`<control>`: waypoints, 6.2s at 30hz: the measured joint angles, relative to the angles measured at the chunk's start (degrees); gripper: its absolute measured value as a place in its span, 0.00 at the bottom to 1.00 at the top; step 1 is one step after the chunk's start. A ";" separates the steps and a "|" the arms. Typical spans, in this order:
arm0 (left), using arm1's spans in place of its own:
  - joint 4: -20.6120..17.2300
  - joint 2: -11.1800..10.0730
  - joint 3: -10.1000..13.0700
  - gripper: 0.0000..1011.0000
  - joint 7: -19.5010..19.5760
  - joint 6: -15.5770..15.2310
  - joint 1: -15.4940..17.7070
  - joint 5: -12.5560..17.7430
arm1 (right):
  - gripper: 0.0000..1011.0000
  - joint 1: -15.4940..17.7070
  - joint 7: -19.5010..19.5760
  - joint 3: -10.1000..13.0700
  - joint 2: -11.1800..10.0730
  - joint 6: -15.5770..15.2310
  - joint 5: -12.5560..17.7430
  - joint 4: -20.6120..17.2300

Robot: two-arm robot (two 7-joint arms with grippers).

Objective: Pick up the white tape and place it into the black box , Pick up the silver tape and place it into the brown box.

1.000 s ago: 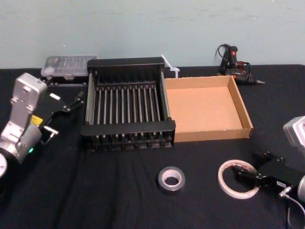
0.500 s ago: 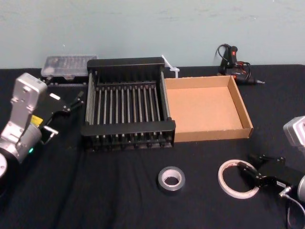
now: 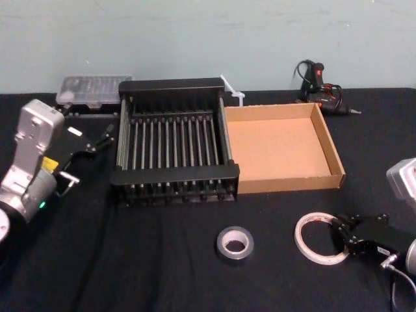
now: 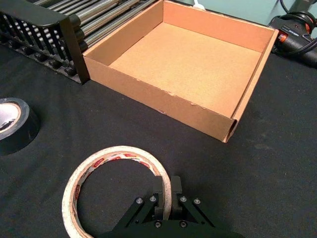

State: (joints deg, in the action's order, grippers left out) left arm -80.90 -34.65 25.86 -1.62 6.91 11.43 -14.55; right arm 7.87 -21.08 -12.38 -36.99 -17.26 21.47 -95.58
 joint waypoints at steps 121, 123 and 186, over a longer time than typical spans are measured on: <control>0.00 0.00 0.00 0.99 0.00 0.00 0.00 0.00 | 0.10 -23.77 -1.65 -7.54 12.66 2.16 -2.65 10.07; 0.00 0.00 0.00 0.99 0.00 0.00 0.00 0.00 | 0.10 -24.98 -2.02 -8.46 13.14 2.13 -2.88 11.10; 0.00 0.00 0.00 0.99 0.00 0.00 0.00 0.00 | 0.50 -38.74 -4.40 -17.05 23.16 4.38 -6.09 26.64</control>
State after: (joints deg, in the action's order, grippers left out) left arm -80.90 -34.65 25.86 -1.62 6.91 11.43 -14.55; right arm -30.88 -25.48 -29.43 -13.83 -12.87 15.38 -68.94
